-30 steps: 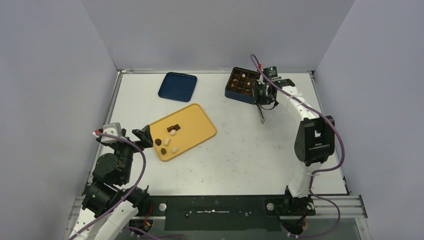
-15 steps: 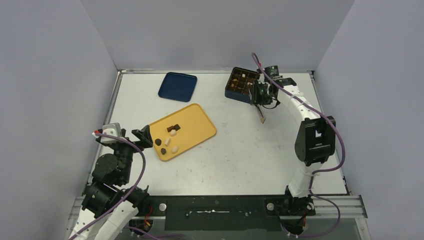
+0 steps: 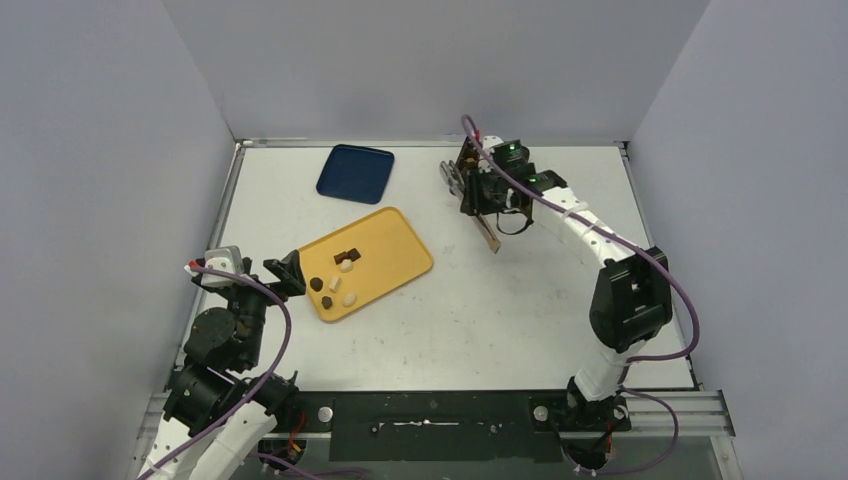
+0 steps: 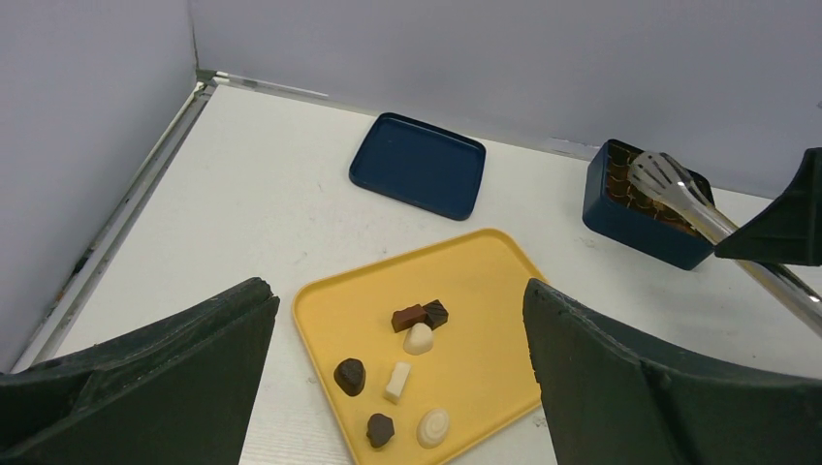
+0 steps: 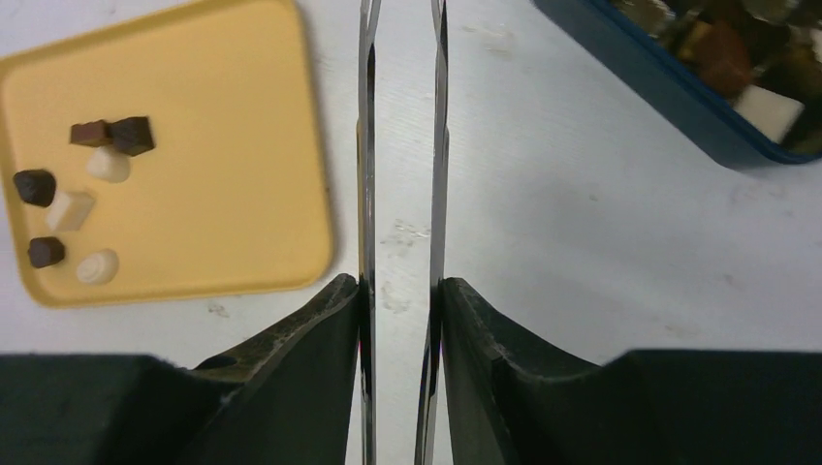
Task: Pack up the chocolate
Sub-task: Adjust the fake chocolate in the packing box, then pick up the fake chocolate from the plate.
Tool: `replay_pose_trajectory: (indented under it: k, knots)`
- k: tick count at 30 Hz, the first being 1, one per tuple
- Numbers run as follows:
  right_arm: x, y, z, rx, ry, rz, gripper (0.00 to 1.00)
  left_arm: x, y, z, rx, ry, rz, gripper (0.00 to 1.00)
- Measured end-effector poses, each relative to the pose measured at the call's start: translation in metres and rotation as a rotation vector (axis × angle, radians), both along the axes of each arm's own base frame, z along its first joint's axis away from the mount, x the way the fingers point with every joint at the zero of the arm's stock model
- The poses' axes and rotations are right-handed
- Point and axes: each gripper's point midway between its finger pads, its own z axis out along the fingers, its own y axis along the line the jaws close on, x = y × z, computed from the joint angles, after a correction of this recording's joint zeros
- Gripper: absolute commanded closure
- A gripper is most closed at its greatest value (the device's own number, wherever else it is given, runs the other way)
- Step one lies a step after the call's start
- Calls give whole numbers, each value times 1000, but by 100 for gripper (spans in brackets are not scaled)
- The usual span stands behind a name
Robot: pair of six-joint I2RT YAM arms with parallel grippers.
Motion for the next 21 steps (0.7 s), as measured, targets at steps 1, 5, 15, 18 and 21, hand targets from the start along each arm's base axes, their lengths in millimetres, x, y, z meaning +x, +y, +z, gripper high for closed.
replay_pose_trajectory:
  k: [1, 5, 15, 18, 21]
  knots:
    - [-3, 15, 3, 3, -20, 30, 65, 0, 0, 0, -1, 0, 0, 3]
    - [-26, 69, 0, 1, -42, 152, 63, -2, 2, 3, -7, -12, 2, 3]
    - [-79, 163, -40, -74, -20, 420, 60, -5, 6, 5, -15, -25, 21, 3]
    - [-90, 171, -50, -88, 1, 461, 60, -7, 9, 7, -22, -38, 27, 3]
    - [-93, 178, -57, -103, 15, 485, 59, -10, 11, 10, -31, -53, 32, 3]
